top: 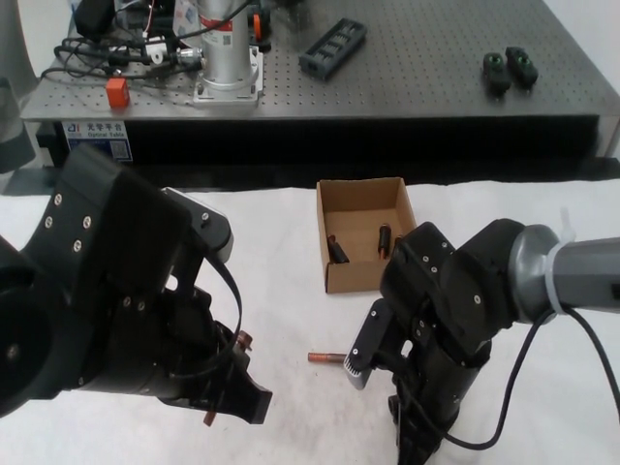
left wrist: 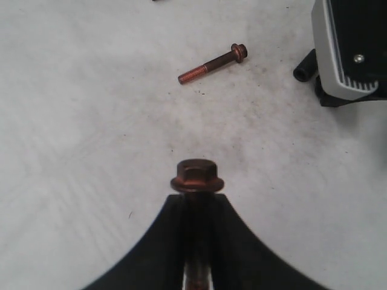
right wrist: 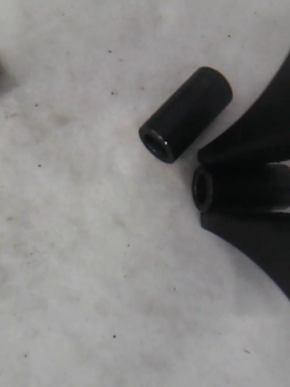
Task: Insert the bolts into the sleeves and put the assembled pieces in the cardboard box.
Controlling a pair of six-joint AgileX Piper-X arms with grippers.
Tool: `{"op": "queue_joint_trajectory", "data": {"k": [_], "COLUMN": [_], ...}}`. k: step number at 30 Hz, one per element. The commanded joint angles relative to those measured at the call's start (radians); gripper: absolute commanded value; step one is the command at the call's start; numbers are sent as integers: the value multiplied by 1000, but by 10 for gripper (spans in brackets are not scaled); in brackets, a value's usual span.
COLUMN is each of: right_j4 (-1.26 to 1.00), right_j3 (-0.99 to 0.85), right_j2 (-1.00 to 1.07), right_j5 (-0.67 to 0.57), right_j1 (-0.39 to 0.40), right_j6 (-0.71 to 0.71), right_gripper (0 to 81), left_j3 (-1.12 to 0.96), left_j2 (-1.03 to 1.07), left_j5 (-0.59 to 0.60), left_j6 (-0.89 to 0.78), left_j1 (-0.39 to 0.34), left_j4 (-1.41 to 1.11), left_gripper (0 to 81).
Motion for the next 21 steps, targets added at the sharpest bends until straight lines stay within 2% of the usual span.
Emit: {"op": "queue_joint_trajectory", "data": {"k": [1,4,7,11,14,17,19,21], "right_j4": [21,30,10,0,-24,-82,-140,-216], "right_j3": [-4,-4,-4,5,38,97,146,207], "right_j2": [10,10,1,-73,-179,-318,-418,-508], "right_j5": [49,49,2,-216,-279,-350,-446,-595], "right_j1": [-3,-3,-3,-23,-49,-88,-111,-116], "right_j6": [-3,10,87,156,172,205,273,343], "right_gripper": [51,51,51,51,8,8,8,8], "left_j3": [-6,-6,-6,-6,-2,20,46,73], "left_j2": [-10,-10,-10,-10,-10,-10,-10,-10], "left_j5": [19,55,125,274,287,411,462,497], "left_j6": [-3,-3,-3,-24,-120,-246,-320,-372], "left_j1": [3,3,3,3,29,62,64,64], "left_j4": [-10,-10,-41,-172,-281,-461,-615,-756], "left_gripper": [7,7,7,7,7,7,7,7]}}
